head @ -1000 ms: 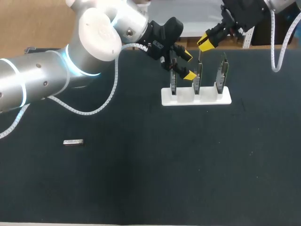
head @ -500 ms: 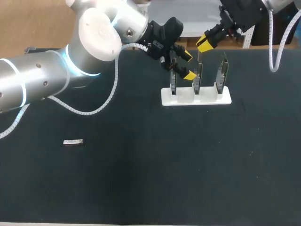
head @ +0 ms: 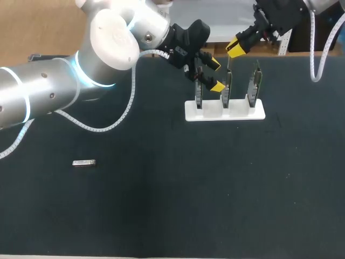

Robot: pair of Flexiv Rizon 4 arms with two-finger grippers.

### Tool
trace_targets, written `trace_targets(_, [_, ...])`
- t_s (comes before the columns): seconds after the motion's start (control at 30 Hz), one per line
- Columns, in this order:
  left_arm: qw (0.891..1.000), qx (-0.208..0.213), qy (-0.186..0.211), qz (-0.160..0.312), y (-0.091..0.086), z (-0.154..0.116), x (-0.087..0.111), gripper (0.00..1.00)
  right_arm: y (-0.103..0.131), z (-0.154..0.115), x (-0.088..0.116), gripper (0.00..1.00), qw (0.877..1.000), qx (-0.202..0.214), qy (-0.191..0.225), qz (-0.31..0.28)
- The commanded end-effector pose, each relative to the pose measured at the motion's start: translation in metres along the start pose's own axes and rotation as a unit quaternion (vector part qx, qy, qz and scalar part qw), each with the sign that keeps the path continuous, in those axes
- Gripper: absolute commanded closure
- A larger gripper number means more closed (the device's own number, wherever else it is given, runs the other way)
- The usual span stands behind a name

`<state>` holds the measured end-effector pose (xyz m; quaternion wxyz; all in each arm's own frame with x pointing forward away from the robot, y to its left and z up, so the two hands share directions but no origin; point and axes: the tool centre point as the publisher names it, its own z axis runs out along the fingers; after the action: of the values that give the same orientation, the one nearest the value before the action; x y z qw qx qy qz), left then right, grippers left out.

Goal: Pick up the optical module with the left hand, and insert it into the network port with the right hand.

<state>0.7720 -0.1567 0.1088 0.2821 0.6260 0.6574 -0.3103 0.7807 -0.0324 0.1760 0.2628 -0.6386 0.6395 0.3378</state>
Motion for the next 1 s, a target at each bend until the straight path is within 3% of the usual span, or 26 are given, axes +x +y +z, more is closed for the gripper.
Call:
trace_targets(0.03, [1.0, 0.001, 0.003, -0.001, 0.0018, 0.0005, -0.0012, 0.0, 0.0018, 0.0016, 0.0007, 1.0, 1.0, 0.001, 0.003, 0.002])
trace_targets(1.0, [1.0, 0.001, 0.003, -0.001, 0.0018, 0.0005, -0.0012, 0.0, -0.0017, 0.0017, 0.0029, 1.0, 1.0, 0.002, 0.003, 0.004])
